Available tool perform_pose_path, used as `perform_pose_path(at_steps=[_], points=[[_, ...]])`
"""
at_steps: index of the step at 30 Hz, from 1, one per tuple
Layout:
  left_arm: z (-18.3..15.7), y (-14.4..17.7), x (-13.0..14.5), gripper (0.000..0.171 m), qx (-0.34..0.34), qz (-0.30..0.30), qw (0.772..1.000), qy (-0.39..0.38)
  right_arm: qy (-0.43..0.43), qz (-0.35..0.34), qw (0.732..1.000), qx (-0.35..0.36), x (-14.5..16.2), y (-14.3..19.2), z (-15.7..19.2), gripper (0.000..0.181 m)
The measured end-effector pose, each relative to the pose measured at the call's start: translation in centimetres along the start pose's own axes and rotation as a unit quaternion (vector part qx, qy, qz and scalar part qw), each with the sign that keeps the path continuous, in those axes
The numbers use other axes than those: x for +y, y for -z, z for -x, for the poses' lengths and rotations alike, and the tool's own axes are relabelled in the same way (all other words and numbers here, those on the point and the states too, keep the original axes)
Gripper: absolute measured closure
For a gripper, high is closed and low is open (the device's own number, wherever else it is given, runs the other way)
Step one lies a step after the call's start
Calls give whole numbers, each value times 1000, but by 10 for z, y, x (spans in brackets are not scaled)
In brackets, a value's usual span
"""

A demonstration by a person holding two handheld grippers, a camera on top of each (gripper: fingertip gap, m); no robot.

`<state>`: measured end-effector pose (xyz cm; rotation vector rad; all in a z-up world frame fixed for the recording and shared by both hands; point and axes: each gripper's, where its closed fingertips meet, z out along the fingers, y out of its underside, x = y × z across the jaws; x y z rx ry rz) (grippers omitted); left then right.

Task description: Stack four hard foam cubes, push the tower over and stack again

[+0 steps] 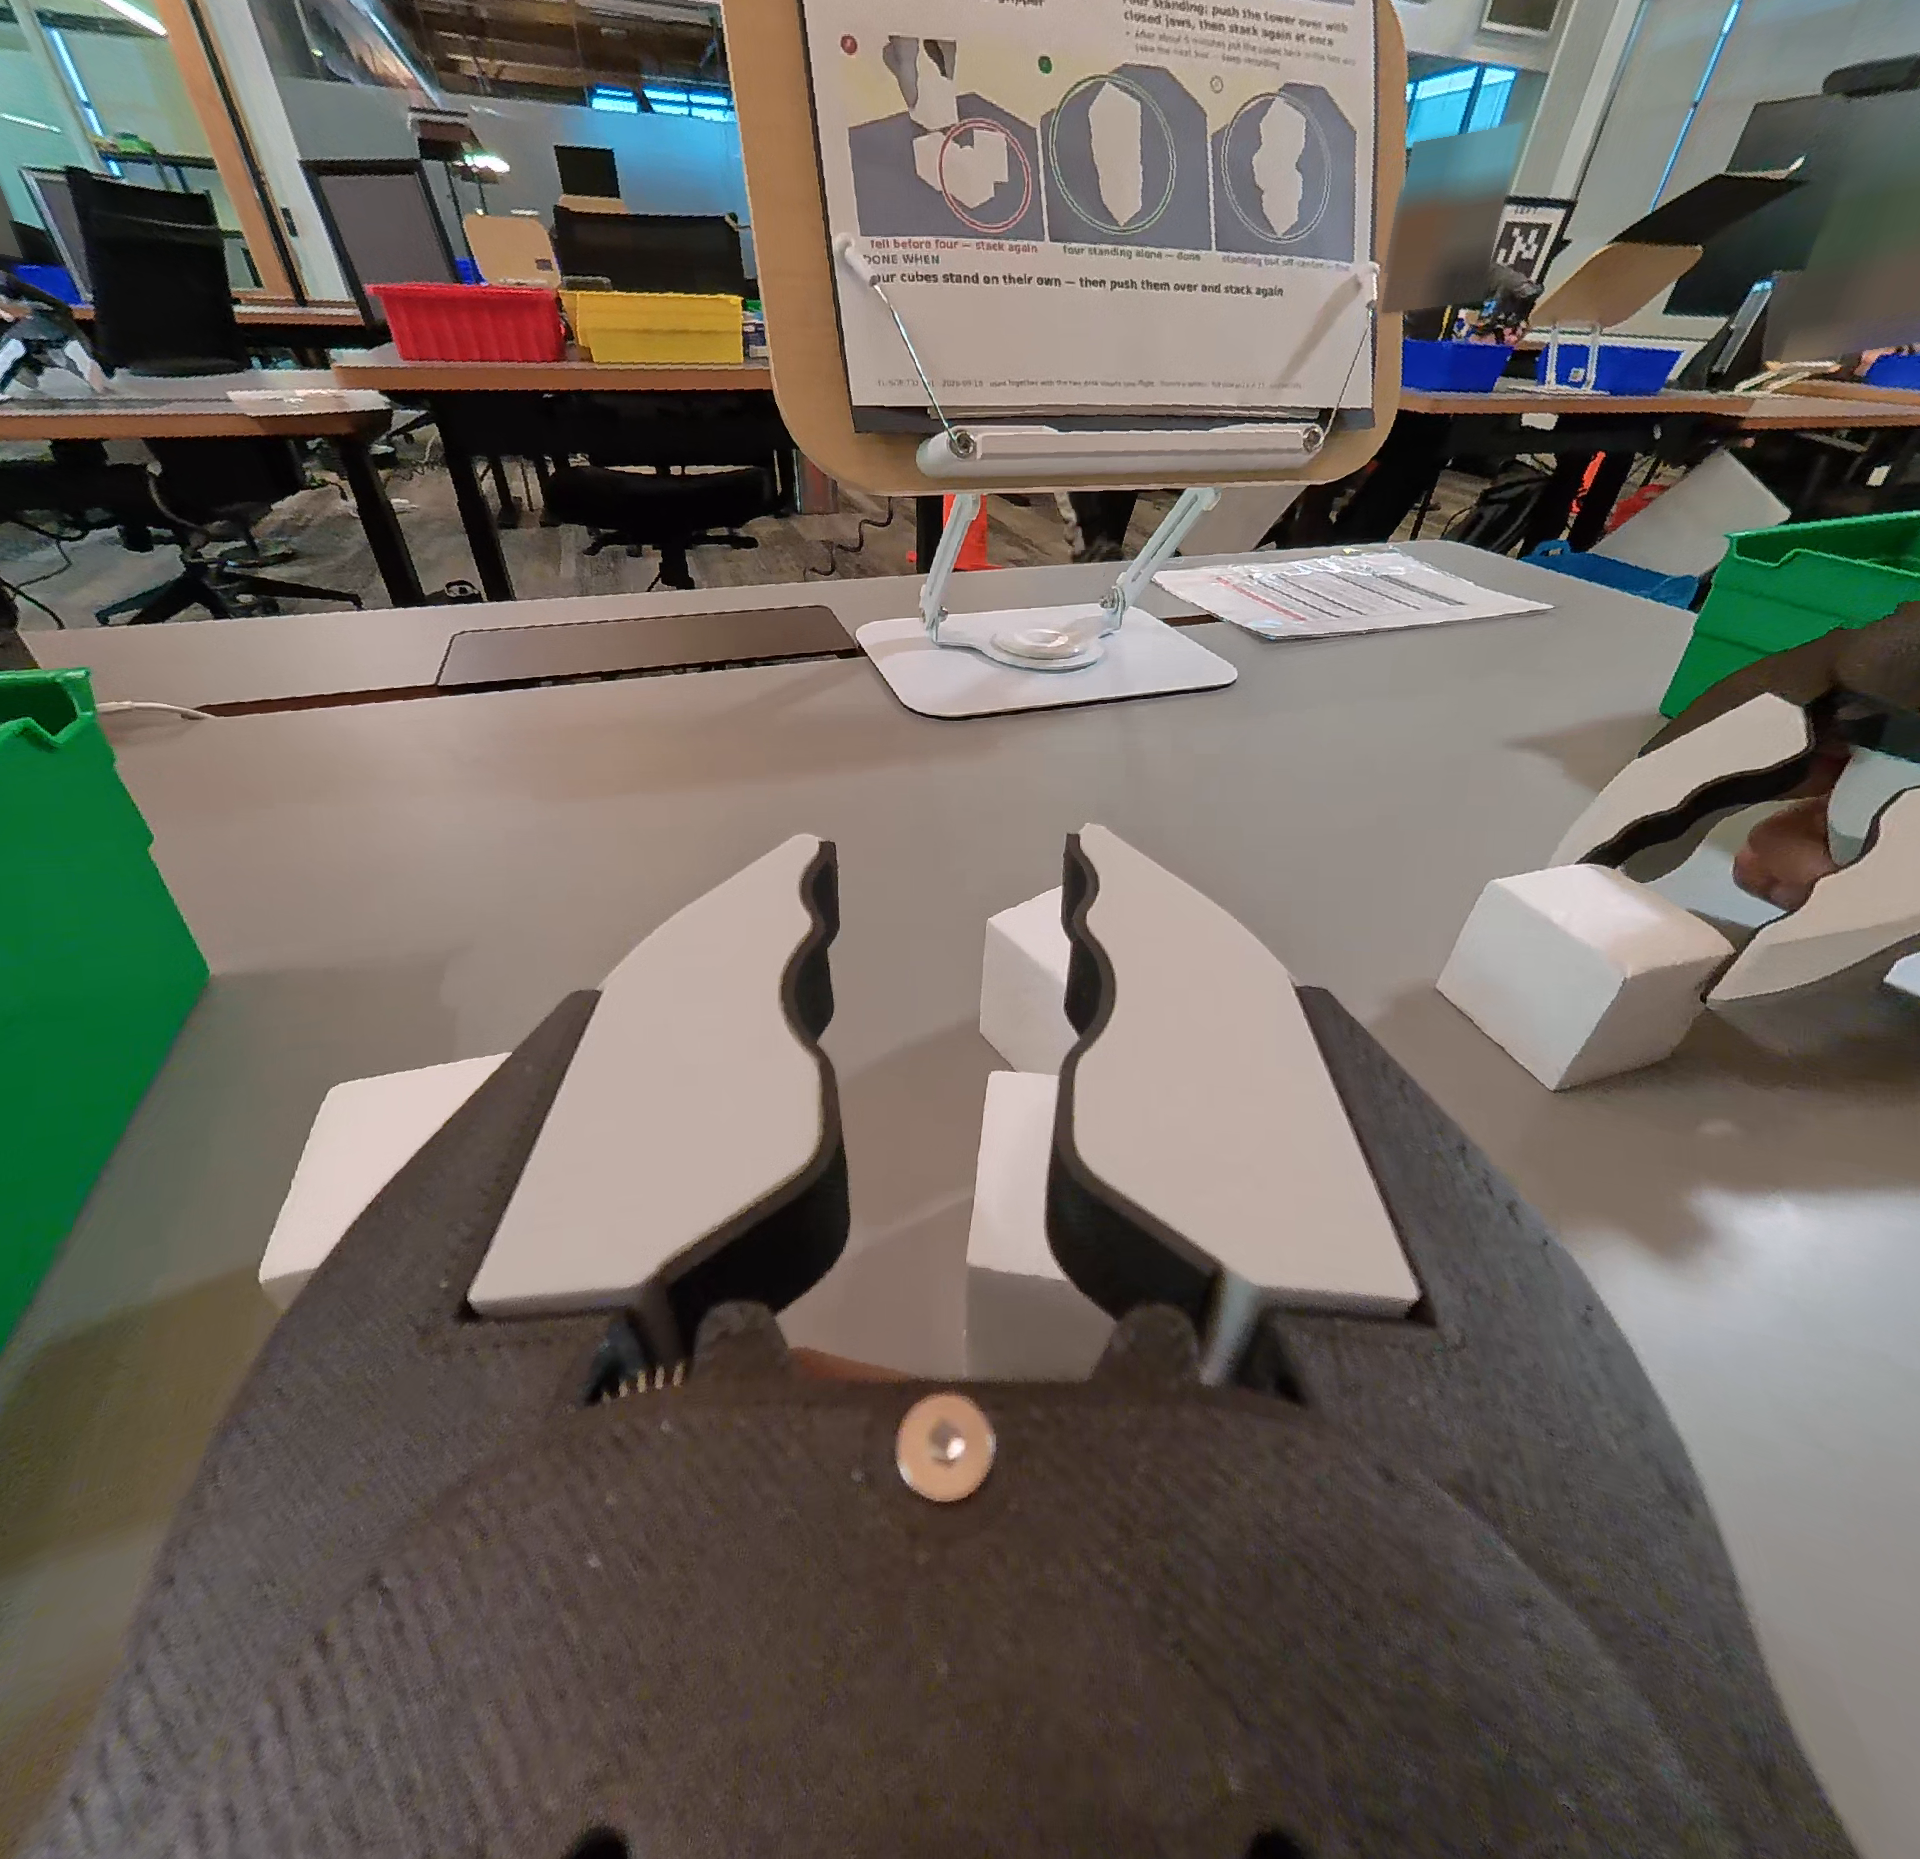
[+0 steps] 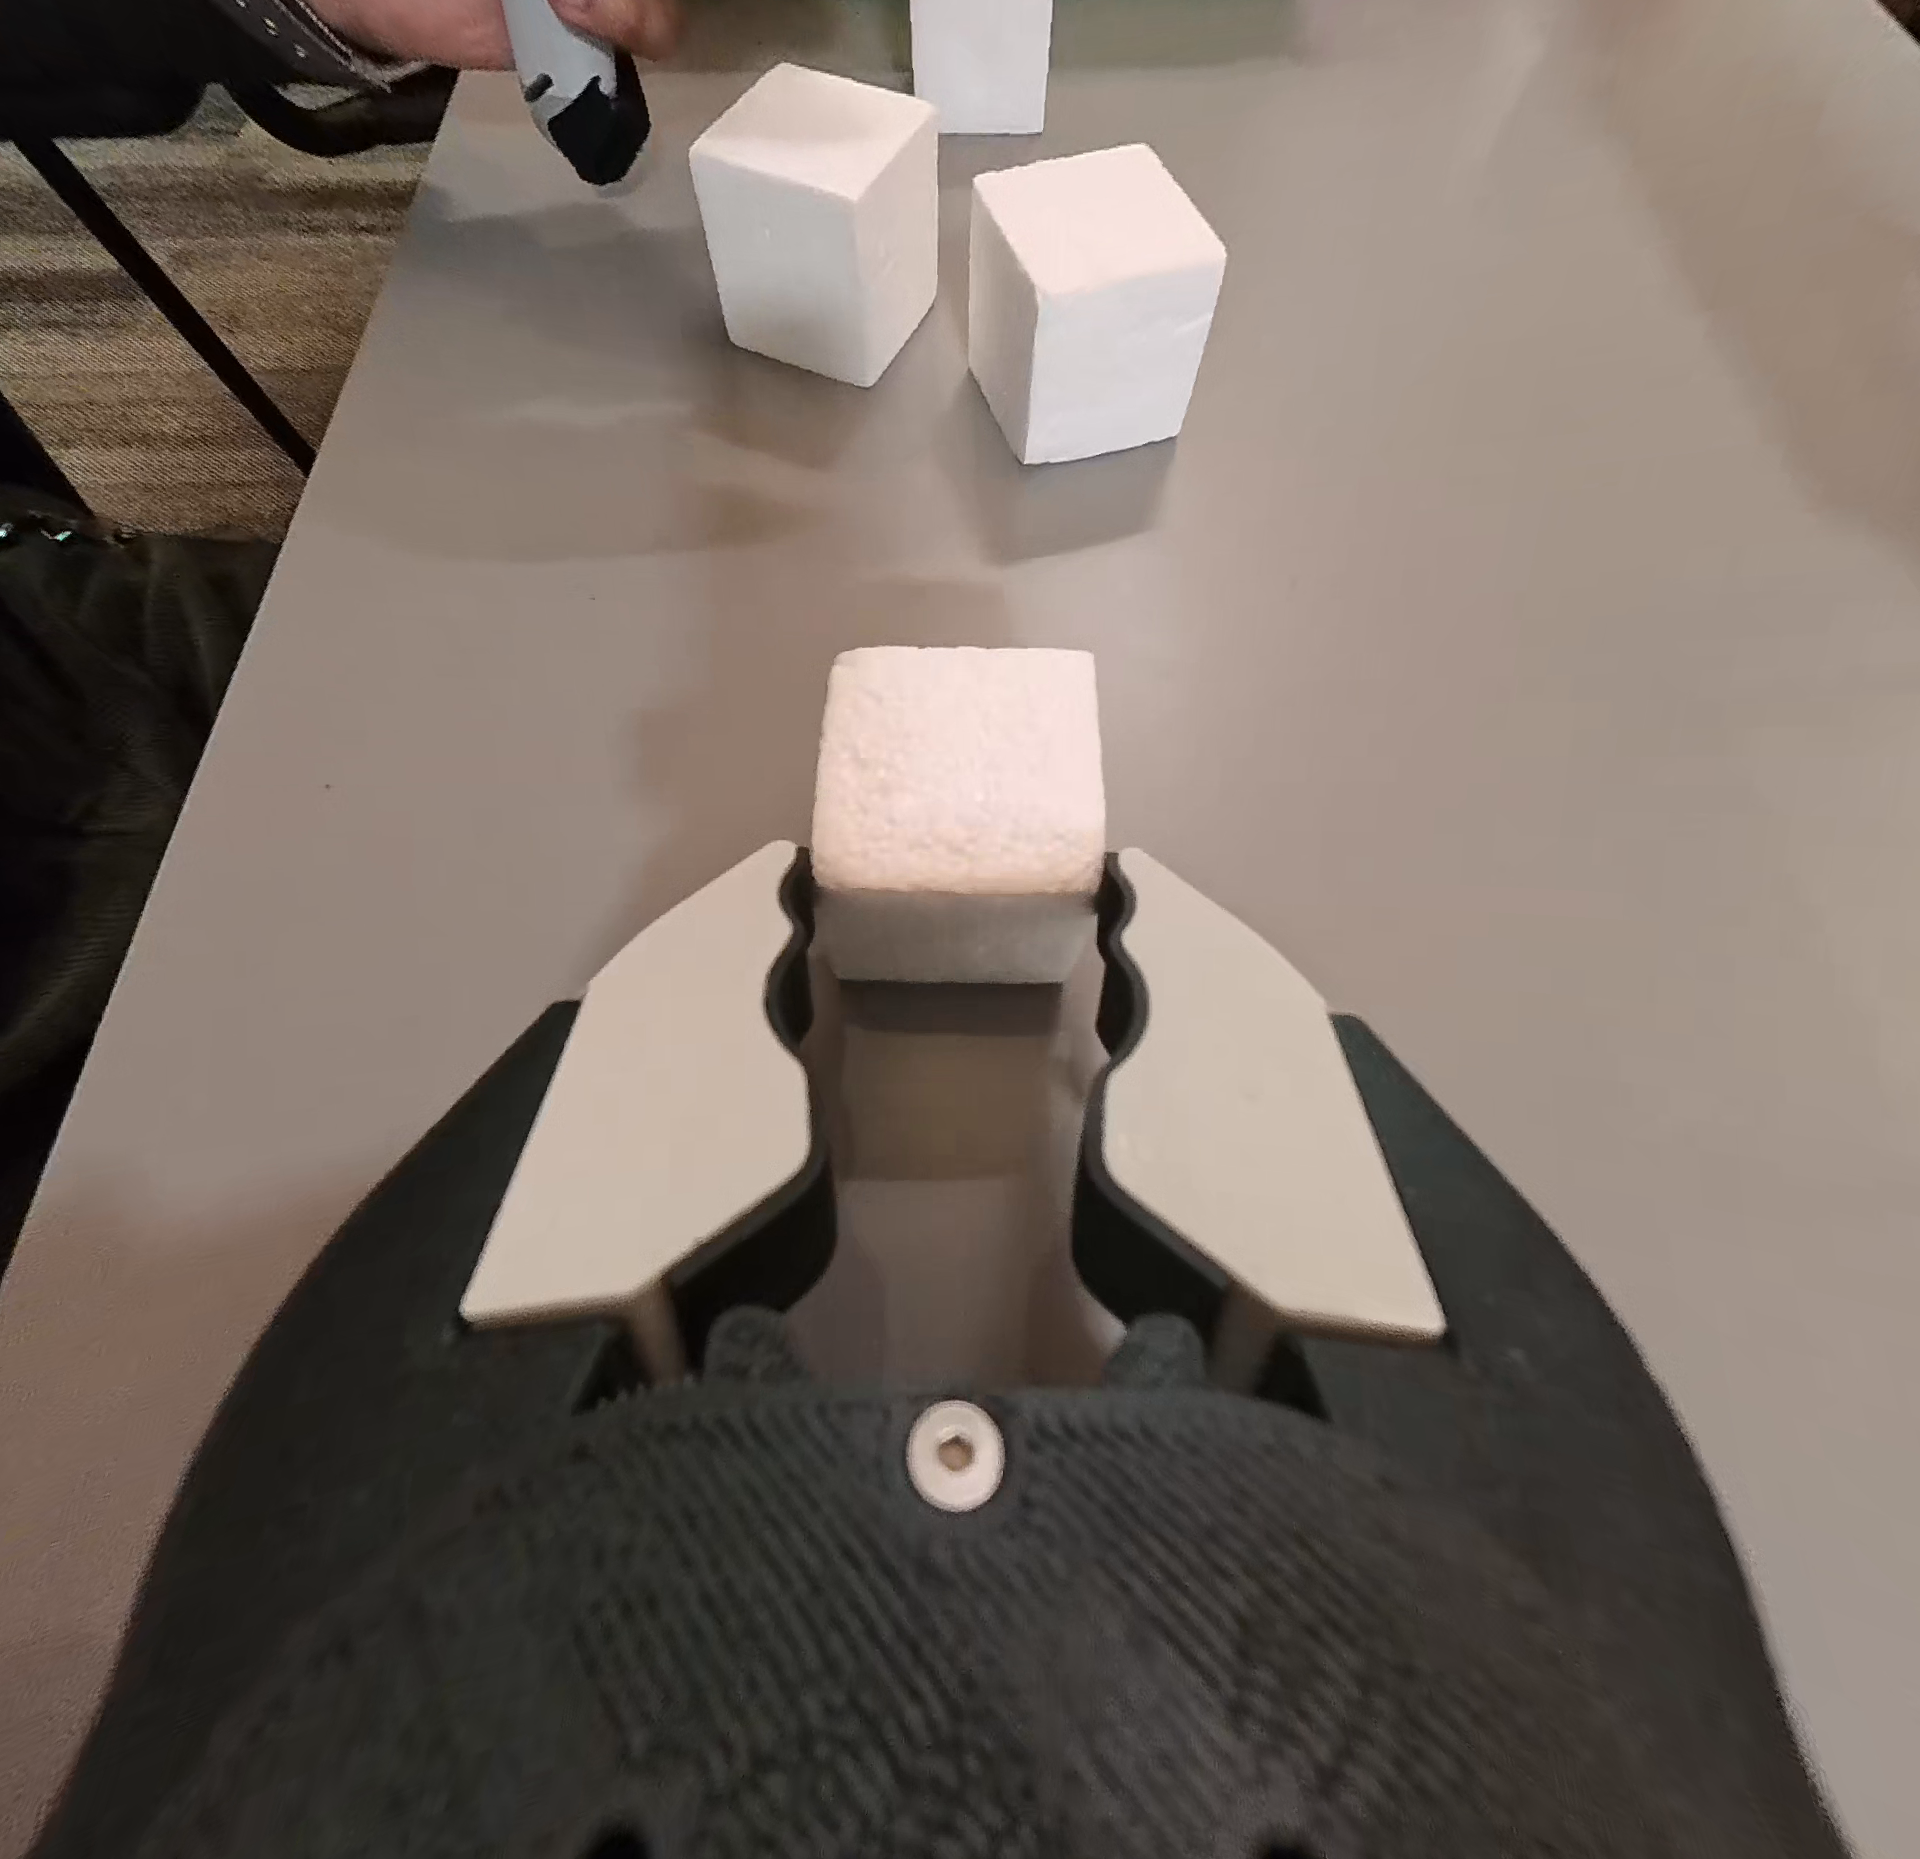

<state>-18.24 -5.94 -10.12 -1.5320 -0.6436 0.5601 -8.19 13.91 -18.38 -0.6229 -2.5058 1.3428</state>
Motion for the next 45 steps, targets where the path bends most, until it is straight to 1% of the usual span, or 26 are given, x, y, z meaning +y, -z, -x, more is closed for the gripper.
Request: perform_pose_path(at_steps=[14, 22, 34, 37, 39, 42, 45], points=[[-2, -1, 2, 130, 5, 5, 1000, 3, 18, 3, 1000, -21, -6, -10, 1, 127], [-2, -1, 2, 129, 4, 4, 1000, 4, 20, 15, 1000, -12, -3, -13, -1, 123], [-1, -1, 1, 129, 2, 4, 1000, 3, 14, 9, 1000, -1, -5, -9, -5, 120], [0, -1, 1, 129, 1, 4, 1000, 4, 10, 11, 1000, -4, -4, -9, -4, 117], [1, -1, 1, 129, -1, 3, 1000, 5, 5, 12, 1000, -4, -5, -5, -3, 112], [5, 1, -1, 129, -8, -2, 1000, 15, -8, -18, 1000, 2, -19, 8, -1, 106], [14, 3, -4, 129, -22, -11, 999, 35, -25, -68, 997, 15, -41, 21, 1, 103]])
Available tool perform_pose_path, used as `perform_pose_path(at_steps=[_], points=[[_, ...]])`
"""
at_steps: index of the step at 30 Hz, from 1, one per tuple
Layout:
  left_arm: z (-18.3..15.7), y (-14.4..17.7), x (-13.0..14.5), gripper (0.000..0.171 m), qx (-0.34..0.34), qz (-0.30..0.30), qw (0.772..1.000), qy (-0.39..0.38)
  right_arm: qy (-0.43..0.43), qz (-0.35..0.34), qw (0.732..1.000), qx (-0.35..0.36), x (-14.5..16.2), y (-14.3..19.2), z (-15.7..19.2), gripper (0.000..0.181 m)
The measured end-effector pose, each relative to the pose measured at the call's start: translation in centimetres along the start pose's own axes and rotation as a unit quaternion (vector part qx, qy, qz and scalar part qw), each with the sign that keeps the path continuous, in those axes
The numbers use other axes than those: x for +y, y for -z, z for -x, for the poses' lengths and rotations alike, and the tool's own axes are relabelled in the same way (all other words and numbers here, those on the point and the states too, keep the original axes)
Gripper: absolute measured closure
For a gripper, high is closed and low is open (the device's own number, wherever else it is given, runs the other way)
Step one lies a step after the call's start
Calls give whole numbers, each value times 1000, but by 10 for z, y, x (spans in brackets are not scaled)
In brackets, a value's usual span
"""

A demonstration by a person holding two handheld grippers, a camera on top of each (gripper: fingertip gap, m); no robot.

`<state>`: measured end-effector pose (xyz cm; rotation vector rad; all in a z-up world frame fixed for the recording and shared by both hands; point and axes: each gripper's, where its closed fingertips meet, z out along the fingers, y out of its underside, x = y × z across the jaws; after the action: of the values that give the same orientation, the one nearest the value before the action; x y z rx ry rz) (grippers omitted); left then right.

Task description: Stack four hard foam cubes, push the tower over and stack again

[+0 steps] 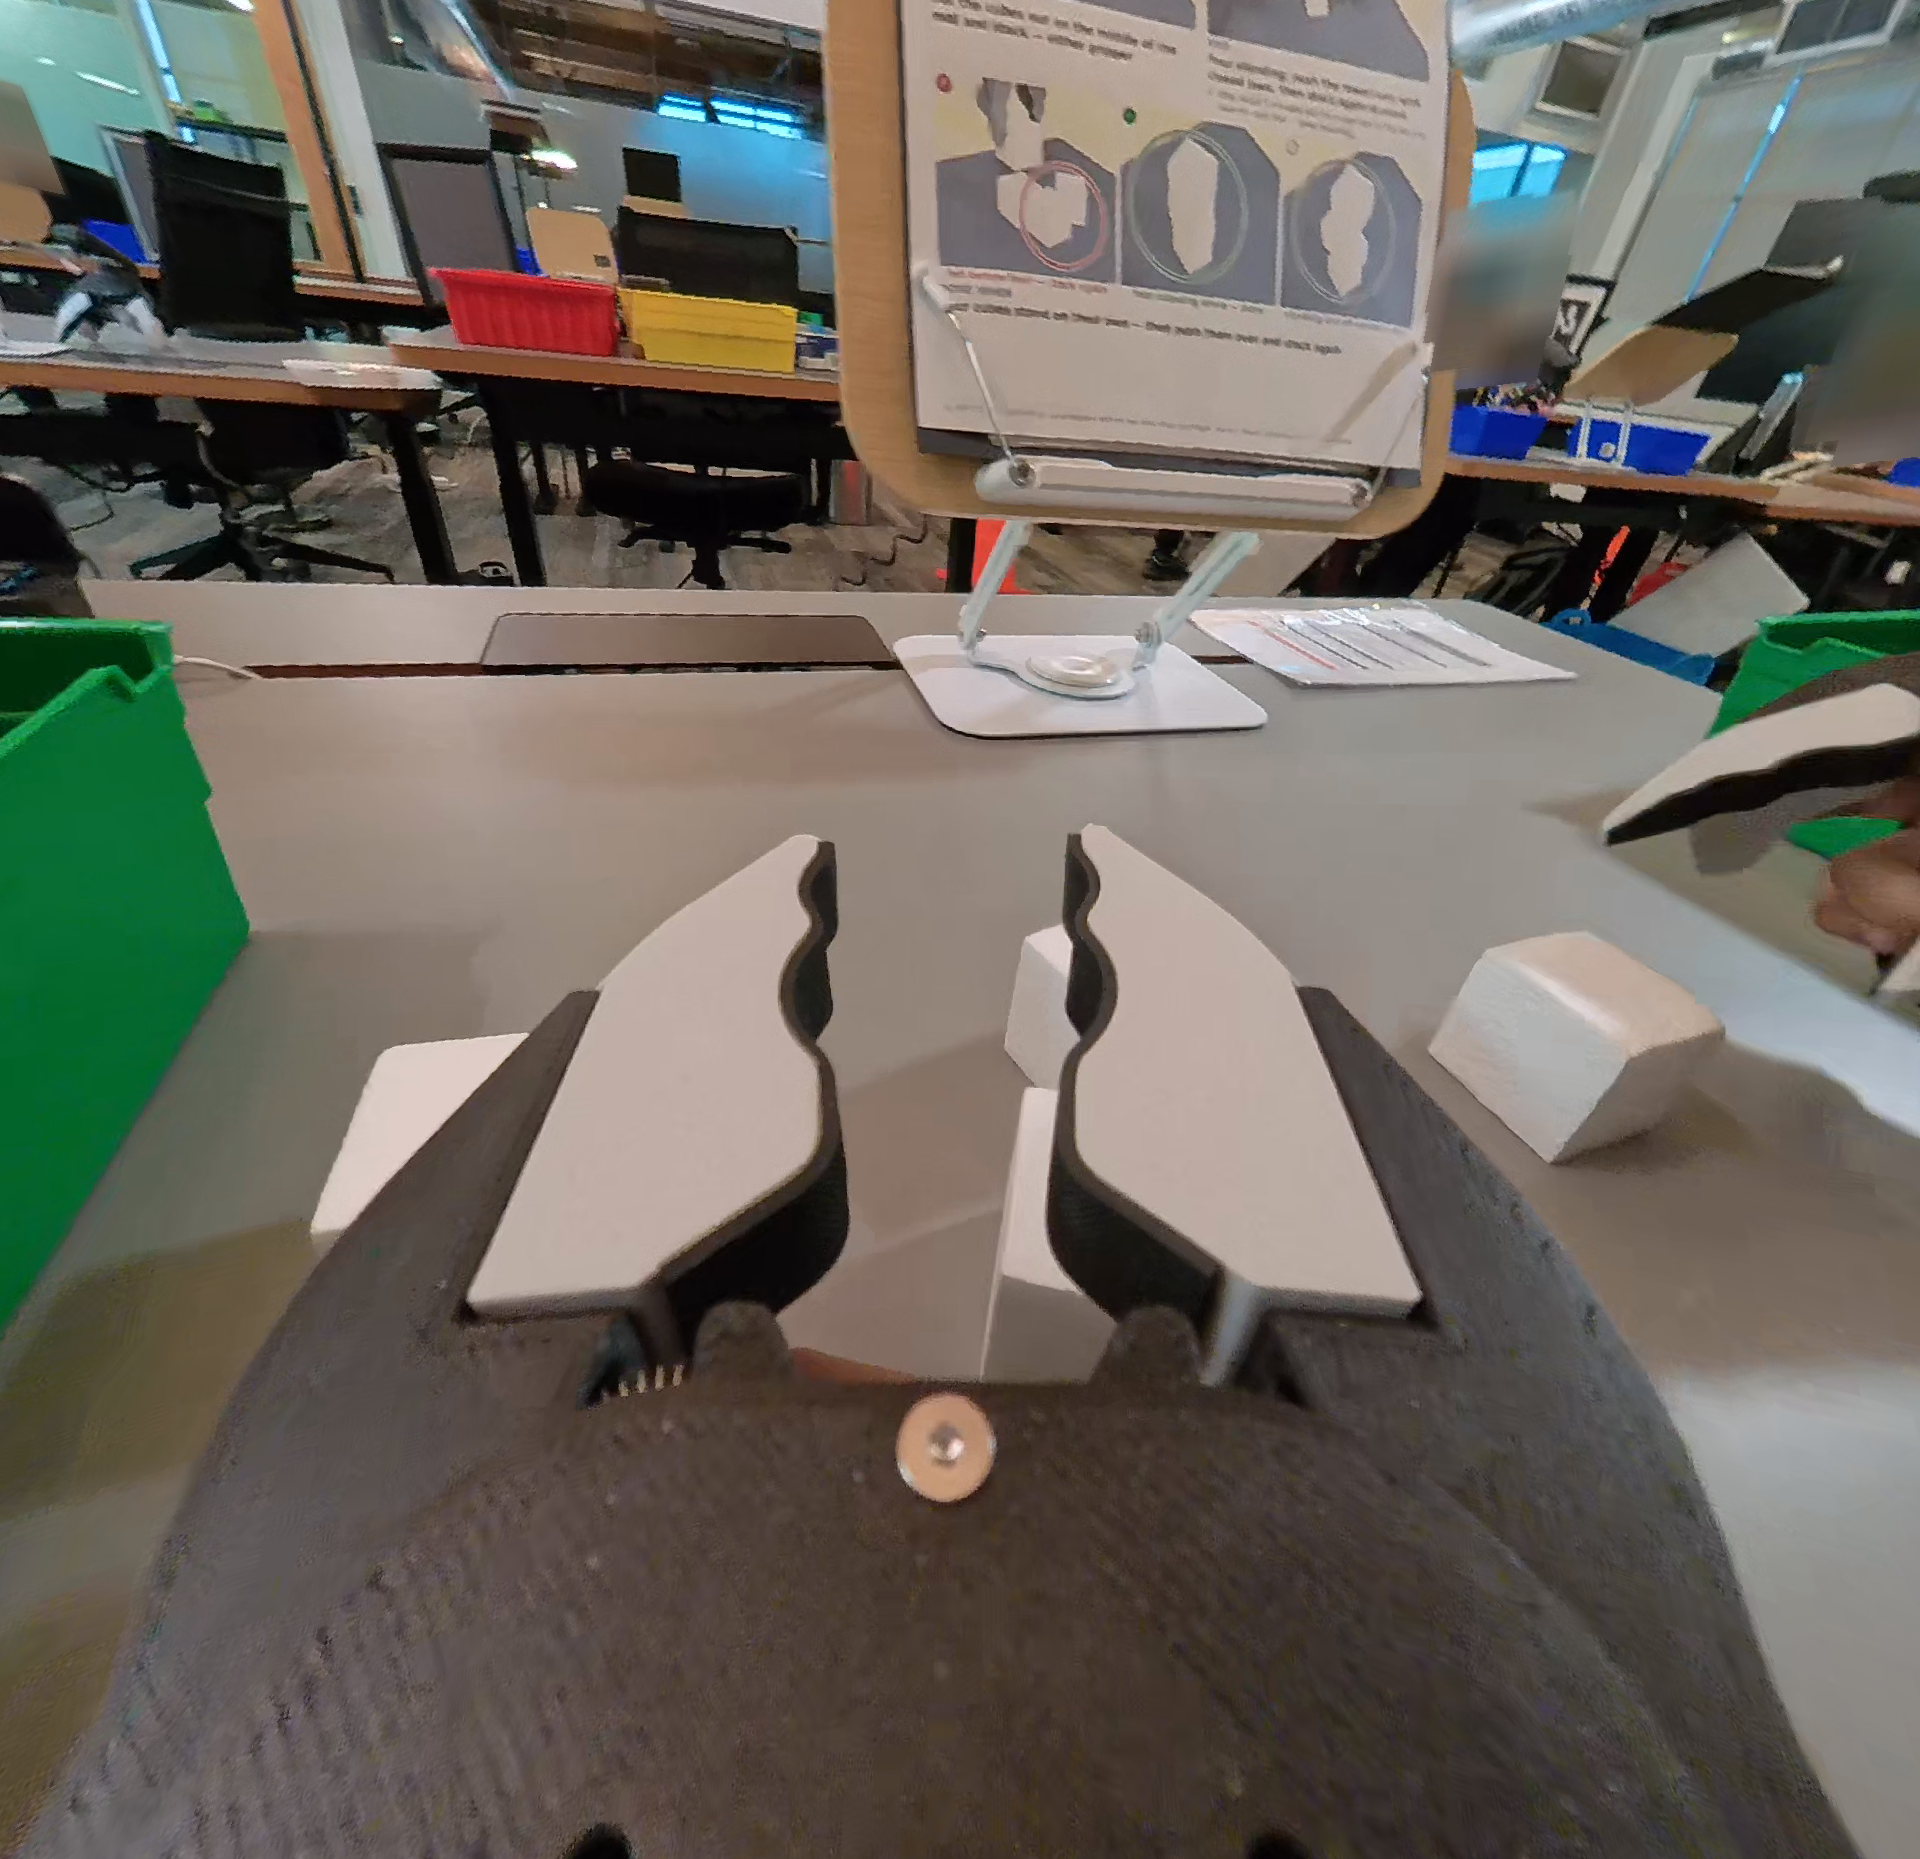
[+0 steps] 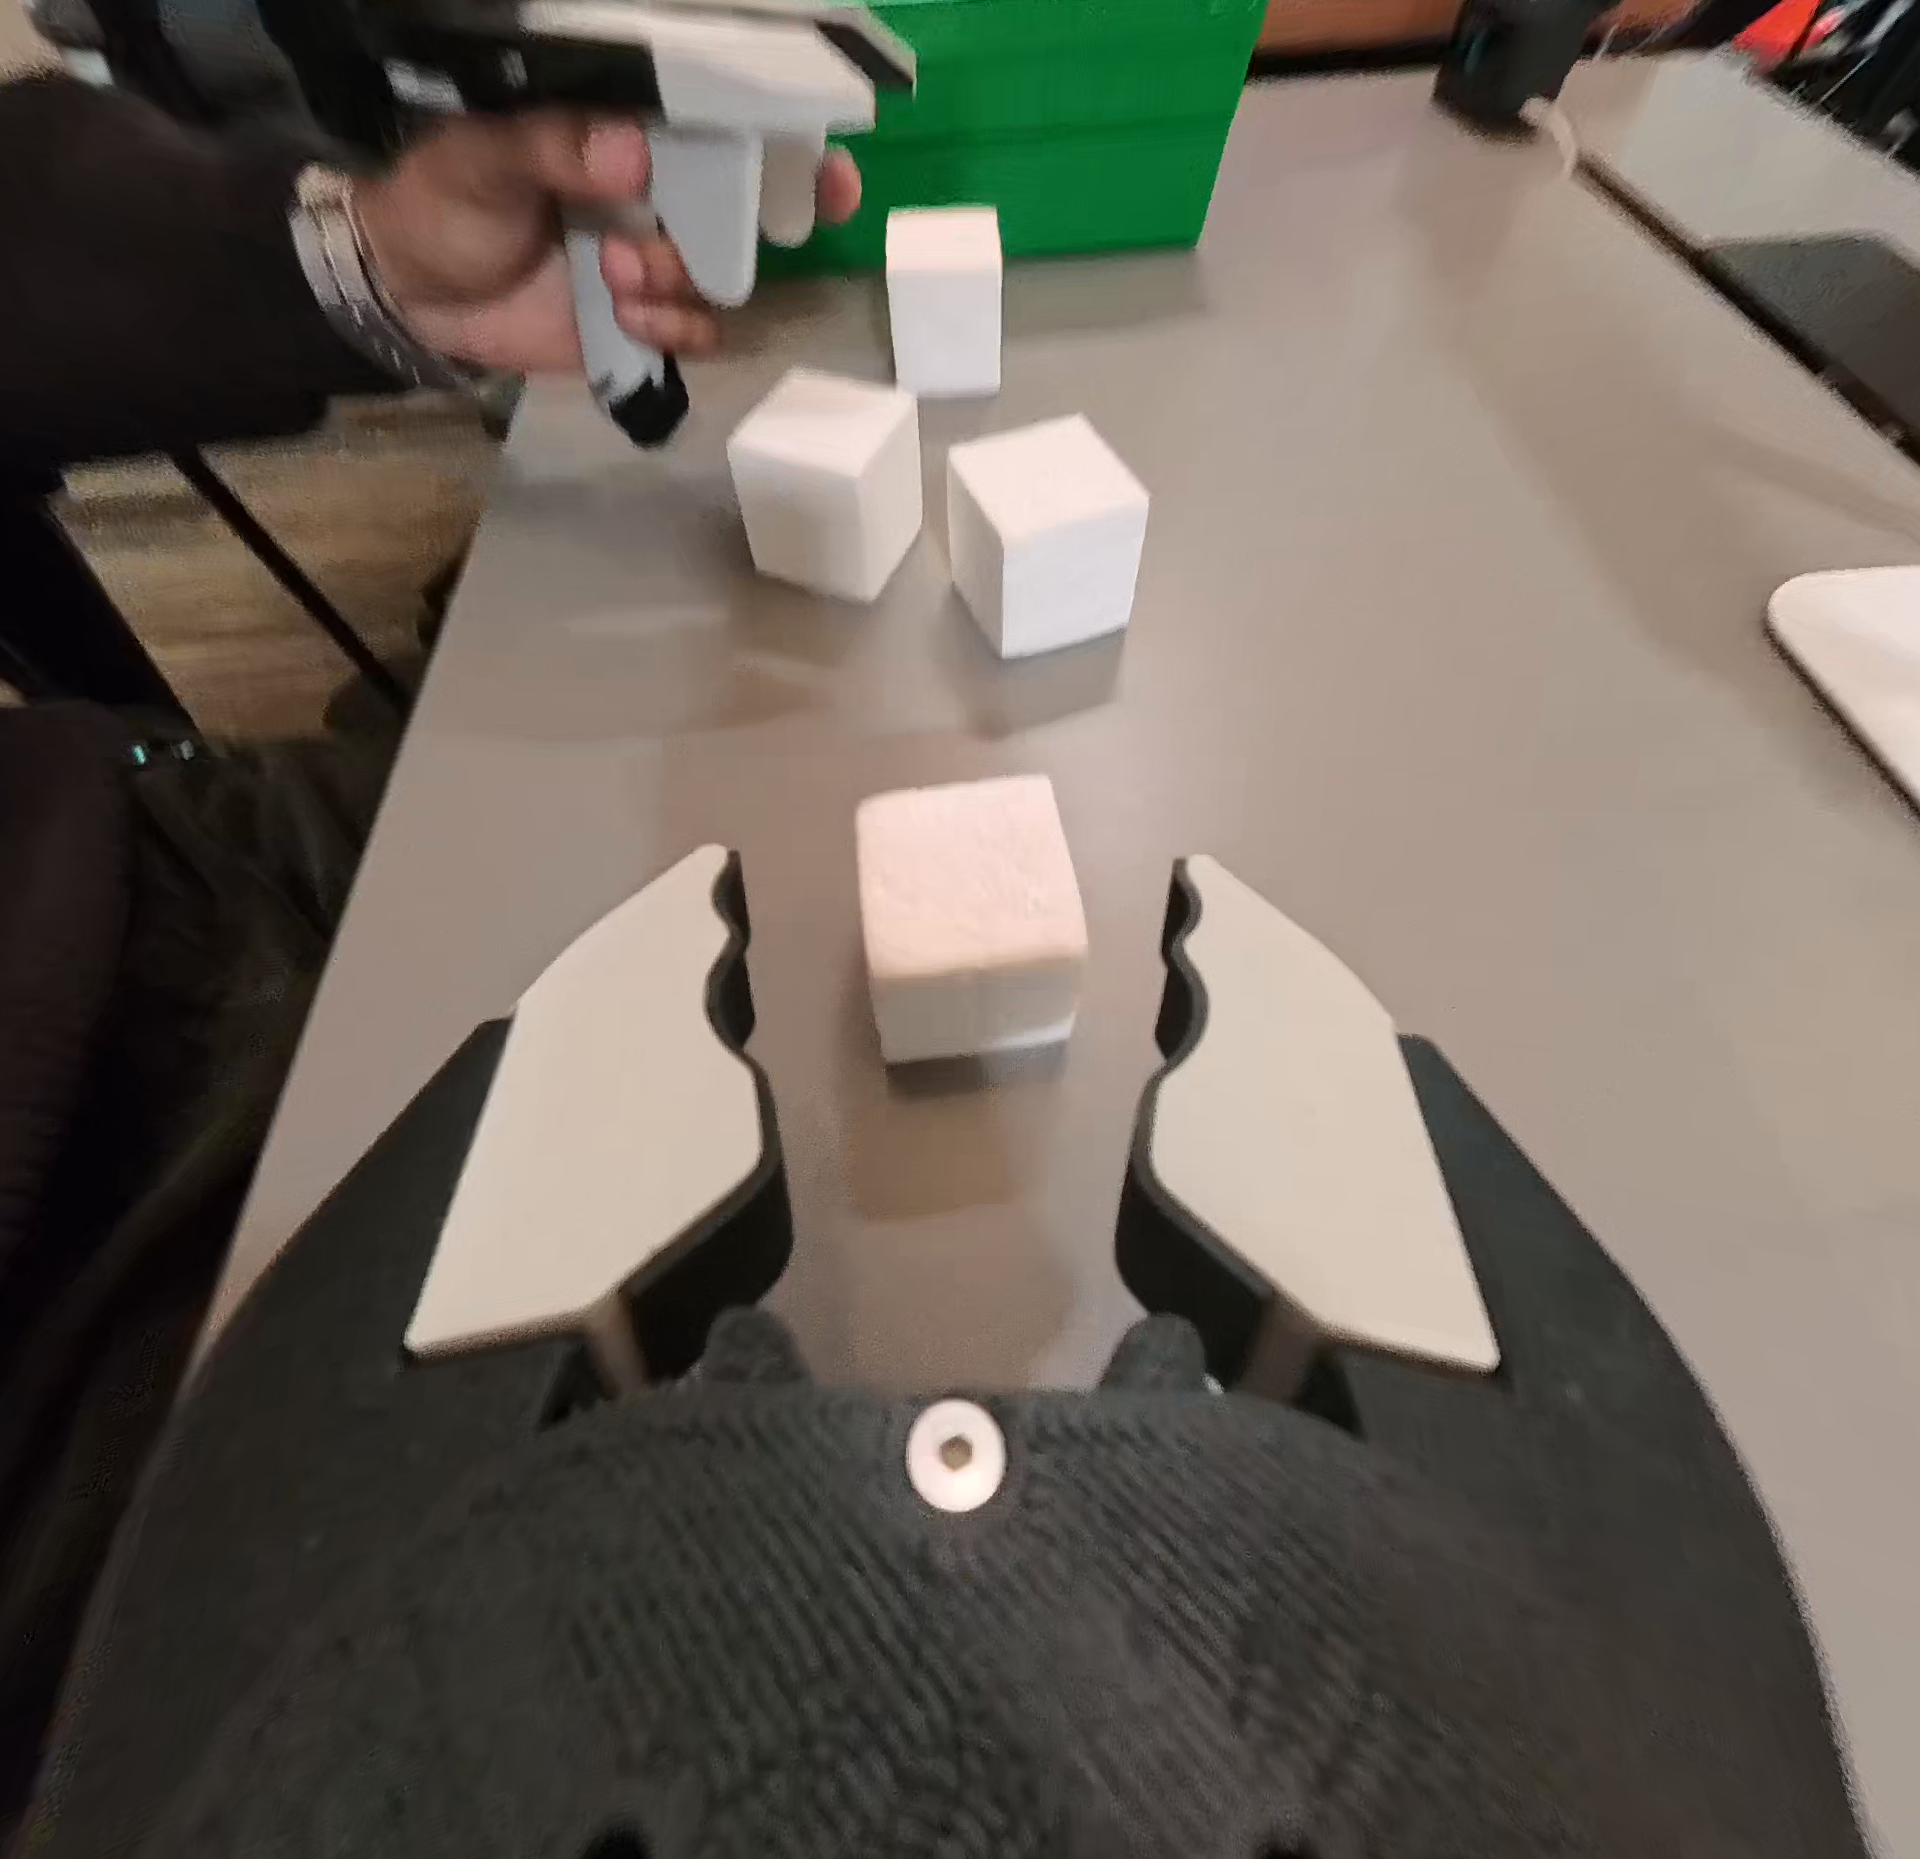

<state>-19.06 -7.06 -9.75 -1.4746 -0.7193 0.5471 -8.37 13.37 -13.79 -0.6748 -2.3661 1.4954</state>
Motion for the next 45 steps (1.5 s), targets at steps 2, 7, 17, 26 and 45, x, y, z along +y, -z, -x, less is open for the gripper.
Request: perform_pose_path(at_steps=[2, 7, 17, 26, 45], points=[[9, 2, -3, 129, -19, -8, 1000, 12, -15, -39, 999, 7, -22, 1, 5, 103], [36, 10, -12, 129, -79, -29, 996, 13, -56, -107, 992, 39, -79, -29, 34, 96], [41, 9, -11, 129, -83, -27, 996, 24, -79, 28, 986, 145, -53, -153, 67, 93], [42, 7, -10, 129, -81, -24, 996, 19, -166, 68, 973, 146, -48, -195, 53, 117], [30, 2, 1, 129, -63, 2, 998, 5, -29, -40, 997, -58, -66, 19, 13, 128]])
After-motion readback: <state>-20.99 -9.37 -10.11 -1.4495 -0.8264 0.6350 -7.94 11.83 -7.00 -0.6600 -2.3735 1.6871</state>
